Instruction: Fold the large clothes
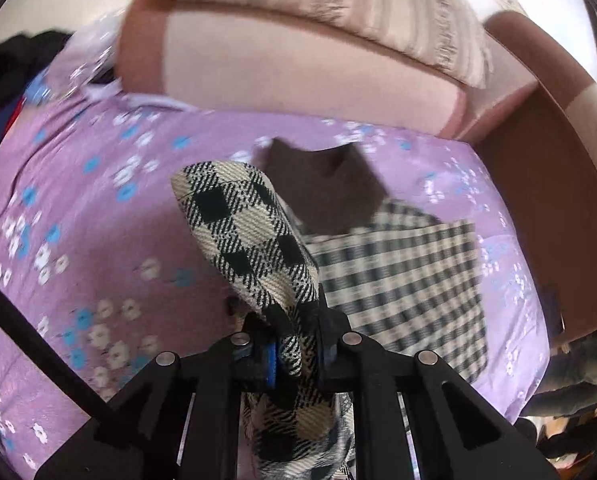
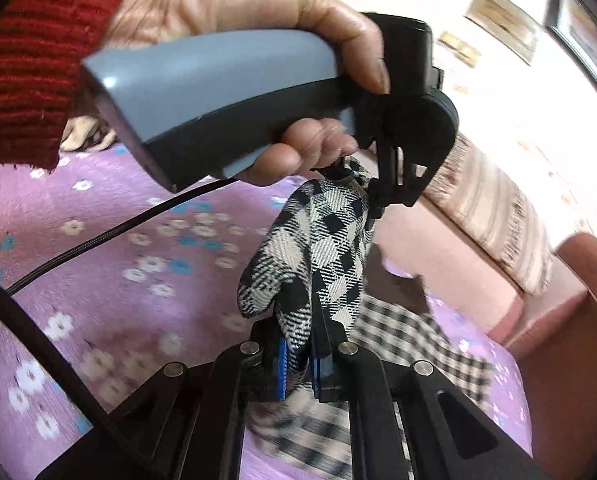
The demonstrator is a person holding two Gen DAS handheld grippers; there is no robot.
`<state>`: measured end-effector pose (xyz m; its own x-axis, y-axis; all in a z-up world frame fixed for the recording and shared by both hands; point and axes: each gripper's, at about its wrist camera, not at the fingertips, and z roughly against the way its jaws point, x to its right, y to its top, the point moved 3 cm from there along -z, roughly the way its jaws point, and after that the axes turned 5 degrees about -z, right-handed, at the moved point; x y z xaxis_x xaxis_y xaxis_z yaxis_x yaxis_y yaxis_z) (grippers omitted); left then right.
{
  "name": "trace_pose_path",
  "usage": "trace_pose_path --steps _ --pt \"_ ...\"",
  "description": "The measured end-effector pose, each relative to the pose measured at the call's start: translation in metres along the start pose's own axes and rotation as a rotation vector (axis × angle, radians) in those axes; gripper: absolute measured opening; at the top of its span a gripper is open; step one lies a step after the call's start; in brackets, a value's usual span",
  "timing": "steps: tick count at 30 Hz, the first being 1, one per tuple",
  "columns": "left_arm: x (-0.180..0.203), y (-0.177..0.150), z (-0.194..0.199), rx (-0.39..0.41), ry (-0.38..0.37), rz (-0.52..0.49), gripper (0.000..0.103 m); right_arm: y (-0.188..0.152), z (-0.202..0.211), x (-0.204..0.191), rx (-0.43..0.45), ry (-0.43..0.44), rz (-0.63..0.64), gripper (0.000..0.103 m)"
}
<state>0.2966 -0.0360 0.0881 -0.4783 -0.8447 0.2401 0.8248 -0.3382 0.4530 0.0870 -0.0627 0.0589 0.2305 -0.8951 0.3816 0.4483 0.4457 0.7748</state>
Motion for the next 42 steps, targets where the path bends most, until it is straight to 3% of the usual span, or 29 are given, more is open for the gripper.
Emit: trace_pose_path --steps 11,17,20,22,26,30,33,34,36,40,42 --pt "0.156 0.019 -0.076 -0.081 0.005 -0.149 0.012 -0.055 0.015 0.117 -0.111 -0.067 -0.130 0.008" --pt "0.194 0.014 -0.116 -0.121 0.045 -0.192 0.017 -0.093 0.006 0.148 -0.170 -0.065 -0.207 0.008" --pt "0.194 0.016 -0.116 -0.120 0.014 -0.151 0.032 -0.100 -0.001 0.151 -0.190 -0.028 -0.196 0.009" --pt "0.192 0.021 -0.105 -0.085 -0.012 -0.121 0.049 -0.107 -0.002 0.155 -0.201 0.008 -0.194 0.011" --pt "0.178 0.030 -0.070 0.002 -0.020 -0.083 0.055 -0.121 0.003 0.173 -0.231 0.106 -0.252 0.026" --pt "0.139 0.018 -0.029 0.101 0.011 -0.009 0.066 -0.118 0.030 0.198 -0.218 0.240 -0.373 0.027" --pt "0.110 -0.010 -0.011 0.130 0.065 0.009 0.067 -0.116 0.040 0.242 -0.162 0.289 -0.557 0.033" --pt "0.104 -0.017 -0.009 0.133 0.075 0.012 0.067 -0.117 0.036 0.263 -0.140 0.286 -0.657 0.039" --pt "0.090 -0.040 -0.005 0.143 0.101 0.012 0.067 -0.117 0.022 0.288 -0.126 0.324 -0.821 0.040" --pt "0.083 -0.071 -0.008 0.134 0.146 -0.019 0.067 -0.114 -0.041 0.303 -0.188 0.491 -1.031 0.053" --pt "0.085 -0.082 -0.011 0.125 0.139 -0.024 0.067 -0.117 -0.069 0.295 -0.247 0.509 -1.056 0.054"
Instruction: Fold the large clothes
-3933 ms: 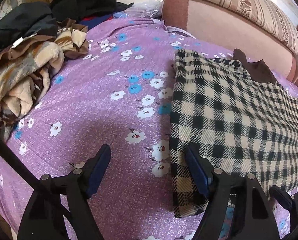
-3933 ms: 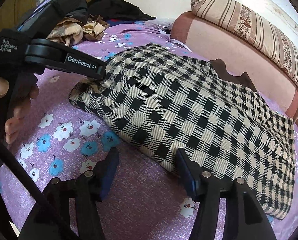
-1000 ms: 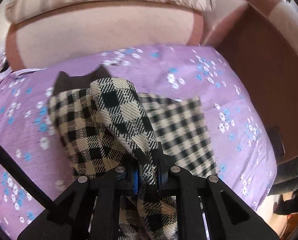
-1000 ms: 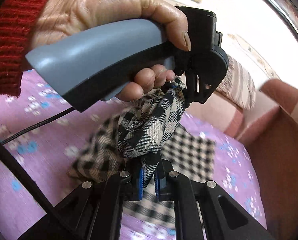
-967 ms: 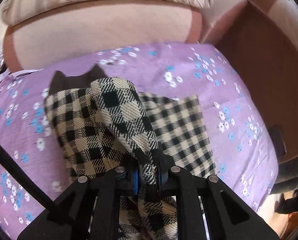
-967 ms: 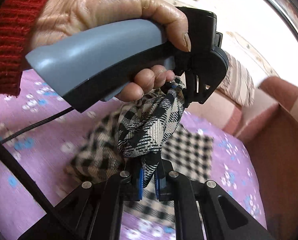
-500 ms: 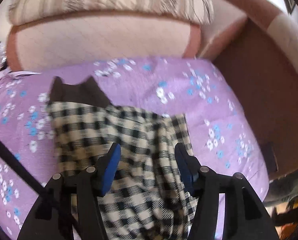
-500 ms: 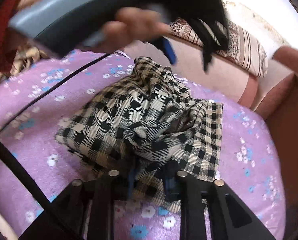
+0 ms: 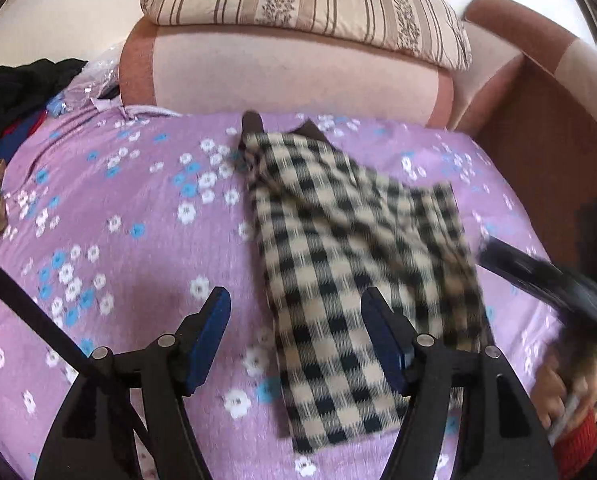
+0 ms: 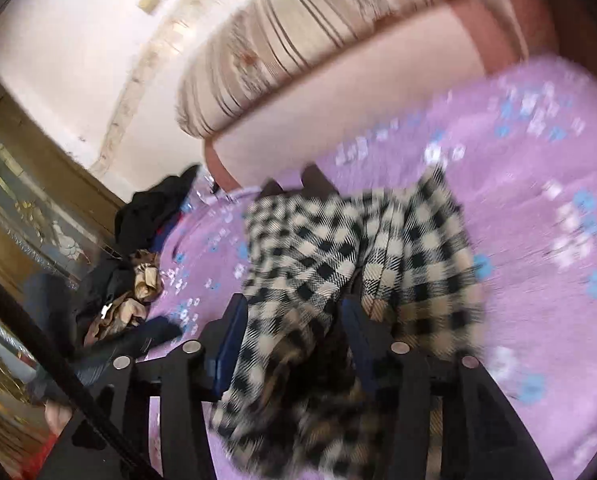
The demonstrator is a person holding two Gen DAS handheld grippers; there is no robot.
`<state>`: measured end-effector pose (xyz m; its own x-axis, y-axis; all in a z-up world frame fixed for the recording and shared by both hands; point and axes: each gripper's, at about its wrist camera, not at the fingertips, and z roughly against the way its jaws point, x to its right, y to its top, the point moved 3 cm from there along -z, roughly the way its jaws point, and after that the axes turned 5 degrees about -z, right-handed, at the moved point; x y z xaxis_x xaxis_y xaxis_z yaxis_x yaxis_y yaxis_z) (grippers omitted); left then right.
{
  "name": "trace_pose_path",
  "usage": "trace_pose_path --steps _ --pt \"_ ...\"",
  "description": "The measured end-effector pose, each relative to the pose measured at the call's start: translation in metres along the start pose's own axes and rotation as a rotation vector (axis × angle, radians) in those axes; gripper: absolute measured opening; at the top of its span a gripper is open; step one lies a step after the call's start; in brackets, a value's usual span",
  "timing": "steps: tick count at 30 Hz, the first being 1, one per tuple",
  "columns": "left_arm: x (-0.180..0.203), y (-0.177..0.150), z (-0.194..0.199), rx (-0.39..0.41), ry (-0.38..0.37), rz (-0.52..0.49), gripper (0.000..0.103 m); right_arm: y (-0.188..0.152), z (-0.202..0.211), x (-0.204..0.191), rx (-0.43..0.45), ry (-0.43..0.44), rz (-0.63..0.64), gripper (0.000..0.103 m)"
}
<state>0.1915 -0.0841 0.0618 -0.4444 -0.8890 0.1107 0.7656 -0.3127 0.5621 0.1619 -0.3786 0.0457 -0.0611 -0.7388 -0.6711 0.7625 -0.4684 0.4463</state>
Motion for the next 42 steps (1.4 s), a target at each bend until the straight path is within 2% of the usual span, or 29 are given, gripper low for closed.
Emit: trace_pose_path --steps 2,4,7,8,10,13,16,19,21,24,26,27,29,31,34,39,40,42 --pt "0.003 -0.008 -0.001 -0.004 -0.009 0.002 0.067 0.000 -0.032 0.008 -0.050 -0.054 -0.025 0.054" --pt "0.006 -0.013 -0.001 -0.002 -0.004 -0.005 0.067 -0.003 -0.053 0.007 -0.075 -0.070 0.000 0.054" --pt "0.014 -0.016 -0.006 -0.002 0.030 -0.043 0.067 -0.002 -0.068 0.001 -0.107 -0.055 0.042 0.014" --pt "0.017 -0.015 -0.008 -0.001 0.039 -0.051 0.067 0.000 -0.070 0.001 -0.102 -0.055 0.043 0.011" --pt "0.023 -0.012 -0.012 -0.002 0.051 -0.061 0.067 0.008 -0.058 -0.003 -0.060 -0.051 0.048 0.009" --pt "0.035 -0.010 -0.016 0.009 0.031 -0.068 0.067 0.025 -0.021 -0.009 0.036 -0.046 0.061 0.007" --pt "0.049 -0.010 -0.024 0.006 0.016 -0.090 0.067 0.034 0.002 0.000 0.092 -0.111 0.066 0.007" --pt "0.061 -0.019 -0.039 -0.018 0.010 -0.104 0.067 0.032 -0.005 0.031 0.055 -0.171 -0.017 0.007" --pt "0.064 -0.026 -0.049 -0.041 0.021 -0.107 0.067 0.025 -0.018 0.044 0.001 -0.253 -0.014 0.007" --pt "0.064 -0.038 -0.065 -0.100 0.031 -0.109 0.067 0.016 -0.018 0.040 -0.028 -0.327 0.058 0.009" --pt "0.063 -0.044 -0.070 -0.122 0.026 -0.102 0.067 0.017 -0.004 0.039 -0.002 -0.318 0.069 0.015" --pt "0.061 -0.046 -0.072 -0.125 0.033 -0.100 0.067 0.018 0.006 0.040 0.014 -0.283 0.052 0.022" --pt "0.060 -0.049 -0.071 -0.121 0.026 -0.092 0.067 0.016 0.023 0.048 0.042 -0.216 -0.001 0.063" --pt "0.059 -0.051 -0.068 -0.123 0.016 -0.080 0.067 0.016 0.028 0.054 0.045 -0.146 -0.050 0.065" --pt "0.059 -0.052 -0.055 -0.109 0.016 -0.072 0.067 0.017 0.015 0.053 0.019 -0.098 -0.073 0.065" --pt "0.059 -0.051 -0.033 -0.058 0.045 -0.086 0.067 0.011 -0.029 0.064 -0.056 -0.117 -0.104 0.065" --pt "0.059 -0.051 -0.030 -0.049 0.053 -0.090 0.067 0.009 -0.035 0.064 -0.054 -0.122 -0.110 0.066" --pt "0.058 -0.050 -0.026 -0.036 0.071 -0.095 0.067 0.009 -0.038 0.060 -0.038 -0.123 -0.088 0.061"
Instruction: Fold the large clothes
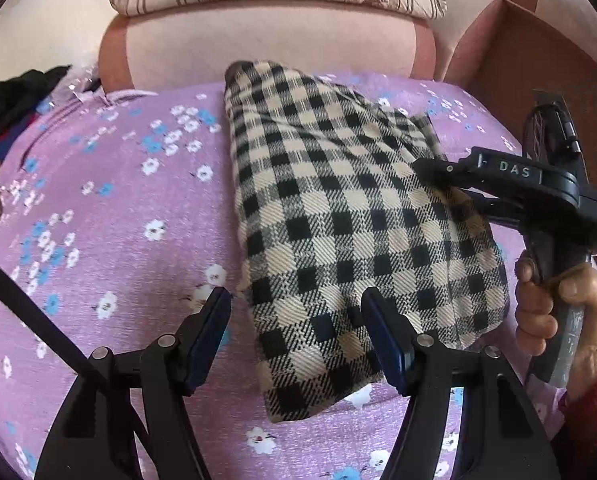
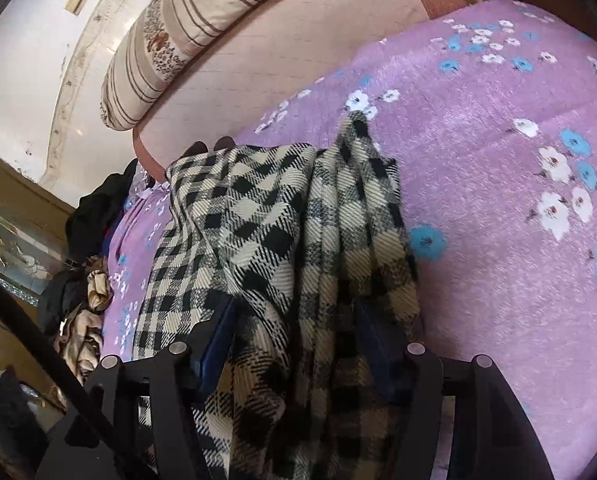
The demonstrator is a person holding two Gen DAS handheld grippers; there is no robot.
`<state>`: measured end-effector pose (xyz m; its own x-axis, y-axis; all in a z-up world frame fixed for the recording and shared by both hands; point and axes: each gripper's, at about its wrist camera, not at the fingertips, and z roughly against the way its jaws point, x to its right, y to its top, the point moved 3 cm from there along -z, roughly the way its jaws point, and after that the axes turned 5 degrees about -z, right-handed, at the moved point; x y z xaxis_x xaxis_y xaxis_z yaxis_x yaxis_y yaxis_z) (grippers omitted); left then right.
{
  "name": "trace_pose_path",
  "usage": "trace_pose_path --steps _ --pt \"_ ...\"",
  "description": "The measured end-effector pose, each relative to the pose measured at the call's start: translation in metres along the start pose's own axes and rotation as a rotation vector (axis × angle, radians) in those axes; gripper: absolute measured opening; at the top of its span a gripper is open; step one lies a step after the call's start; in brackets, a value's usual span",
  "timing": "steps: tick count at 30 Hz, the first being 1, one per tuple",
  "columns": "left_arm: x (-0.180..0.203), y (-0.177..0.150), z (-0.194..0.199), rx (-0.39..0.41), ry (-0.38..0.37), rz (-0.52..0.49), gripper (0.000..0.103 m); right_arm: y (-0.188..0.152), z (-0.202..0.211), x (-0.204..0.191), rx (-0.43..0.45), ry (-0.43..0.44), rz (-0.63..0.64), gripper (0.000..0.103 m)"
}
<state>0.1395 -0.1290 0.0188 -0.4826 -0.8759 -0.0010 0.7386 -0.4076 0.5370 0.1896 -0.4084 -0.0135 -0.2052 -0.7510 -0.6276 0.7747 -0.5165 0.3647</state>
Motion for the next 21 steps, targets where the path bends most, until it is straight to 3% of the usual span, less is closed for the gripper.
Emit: trace_pose_path --steps 2,6,10,13,18,21 --pt "-0.003 0.001 0.001 0.010 0.020 0.001 0.067 0.000 0.001 -0.008 -0.015 0.038 0.014 0.020" --pt "-0.008 0.006 -0.001 0.011 0.032 0.014 0.067 0.001 0.023 -0.031 0.065 -0.005 0.098 0.012" --pt "-0.002 0.013 -0.005 0.026 0.032 0.002 0.067 0.011 0.057 -0.043 0.151 -0.018 0.135 0.010" --pt "0.007 0.015 -0.013 0.016 -0.005 0.000 0.067 0.020 0.070 -0.020 0.169 -0.068 0.086 0.010" --pt "0.019 0.005 -0.044 -0.089 0.014 -0.034 0.067 0.013 0.038 0.023 0.041 -0.142 -0.014 0.011" --pt "0.011 -0.001 -0.053 -0.121 -0.024 -0.003 0.067 0.005 0.027 0.033 -0.022 -0.175 -0.023 0.019"
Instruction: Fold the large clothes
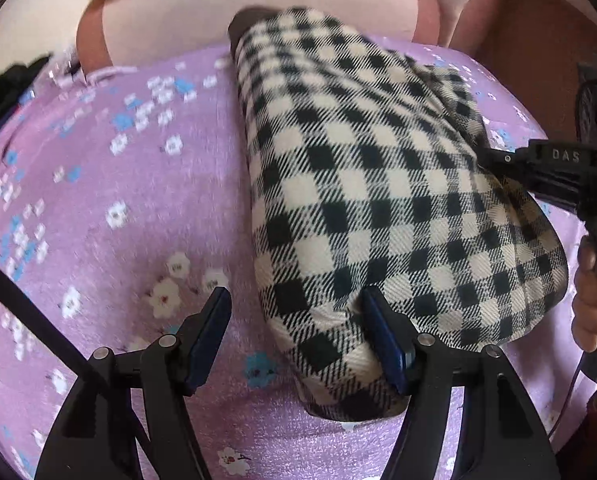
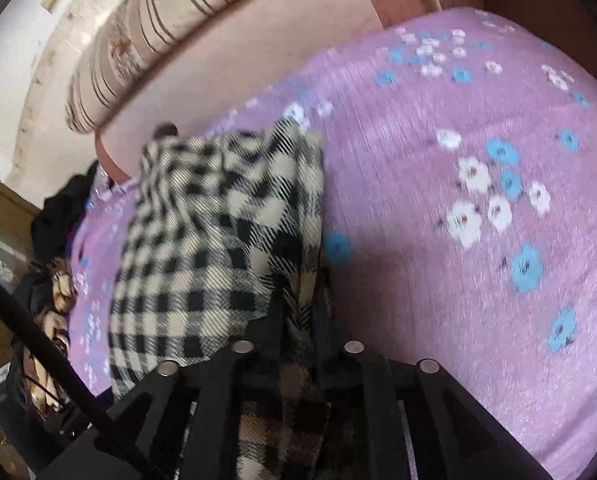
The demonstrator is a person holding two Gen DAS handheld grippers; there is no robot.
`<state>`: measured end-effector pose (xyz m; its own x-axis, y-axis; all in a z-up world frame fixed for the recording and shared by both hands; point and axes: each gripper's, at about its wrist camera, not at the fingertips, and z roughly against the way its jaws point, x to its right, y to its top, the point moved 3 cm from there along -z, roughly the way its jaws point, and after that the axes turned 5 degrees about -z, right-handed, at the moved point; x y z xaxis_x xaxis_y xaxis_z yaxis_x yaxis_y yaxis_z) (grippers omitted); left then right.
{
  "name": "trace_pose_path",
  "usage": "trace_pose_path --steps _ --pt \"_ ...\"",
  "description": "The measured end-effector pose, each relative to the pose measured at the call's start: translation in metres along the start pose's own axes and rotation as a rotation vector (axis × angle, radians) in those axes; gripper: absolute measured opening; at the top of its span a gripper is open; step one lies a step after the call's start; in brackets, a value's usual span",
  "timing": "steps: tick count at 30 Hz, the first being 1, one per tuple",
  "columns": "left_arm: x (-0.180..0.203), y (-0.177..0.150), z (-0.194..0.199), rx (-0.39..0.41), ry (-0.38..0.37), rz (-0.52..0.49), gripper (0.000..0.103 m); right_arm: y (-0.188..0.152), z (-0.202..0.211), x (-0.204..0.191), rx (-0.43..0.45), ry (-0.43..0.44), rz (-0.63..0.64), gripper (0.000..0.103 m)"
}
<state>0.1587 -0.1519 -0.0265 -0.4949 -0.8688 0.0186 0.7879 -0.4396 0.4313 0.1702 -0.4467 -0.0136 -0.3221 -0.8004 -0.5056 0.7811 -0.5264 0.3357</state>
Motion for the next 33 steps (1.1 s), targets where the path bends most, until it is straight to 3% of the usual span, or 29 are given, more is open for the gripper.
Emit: trace_pose_path --steps 2,4,8,11,16,18,21,27,30,33 --pt "-0.004 -0.001 -0.002 -0.004 -0.021 0.009 0.067 0.001 0.000 0.004 -0.010 -0.036 -0.012 0.044" --pt "-0.005 -0.001 0.001 -0.007 -0.033 0.009 0.067 0.004 0.009 0.013 0.005 -0.042 -0.051 0.051" --pt "-0.006 -0.003 0.030 0.039 -0.073 -0.003 0.066 0.012 0.049 0.011 0.168 -0.031 -0.046 0.049" --pt "-0.015 -0.005 0.047 0.082 -0.057 0.018 0.066 0.008 0.069 -0.012 0.231 0.058 0.002 0.045" --pt "-0.015 -0.014 0.041 0.076 0.032 -0.020 0.066 -0.019 0.047 -0.056 0.089 0.202 0.115 0.044" --pt "-0.010 -0.019 0.037 0.082 0.084 -0.053 0.067 -0.029 0.032 -0.062 0.033 0.168 0.154 0.044" --pt "-0.003 -0.023 0.032 0.091 0.168 -0.122 0.067 -0.043 0.009 -0.054 -0.043 0.048 0.191 0.040" --pt "0.006 -0.020 0.031 0.087 0.248 -0.236 0.067 -0.045 0.014 -0.036 -0.070 -0.032 0.170 0.036" --pt "0.004 -0.018 0.034 0.079 0.231 -0.247 0.067 -0.039 0.029 -0.026 -0.039 -0.002 0.144 0.038" --pt "-0.008 -0.018 0.049 0.096 0.084 -0.167 0.066 -0.024 0.047 -0.012 0.023 0.041 0.098 0.053"
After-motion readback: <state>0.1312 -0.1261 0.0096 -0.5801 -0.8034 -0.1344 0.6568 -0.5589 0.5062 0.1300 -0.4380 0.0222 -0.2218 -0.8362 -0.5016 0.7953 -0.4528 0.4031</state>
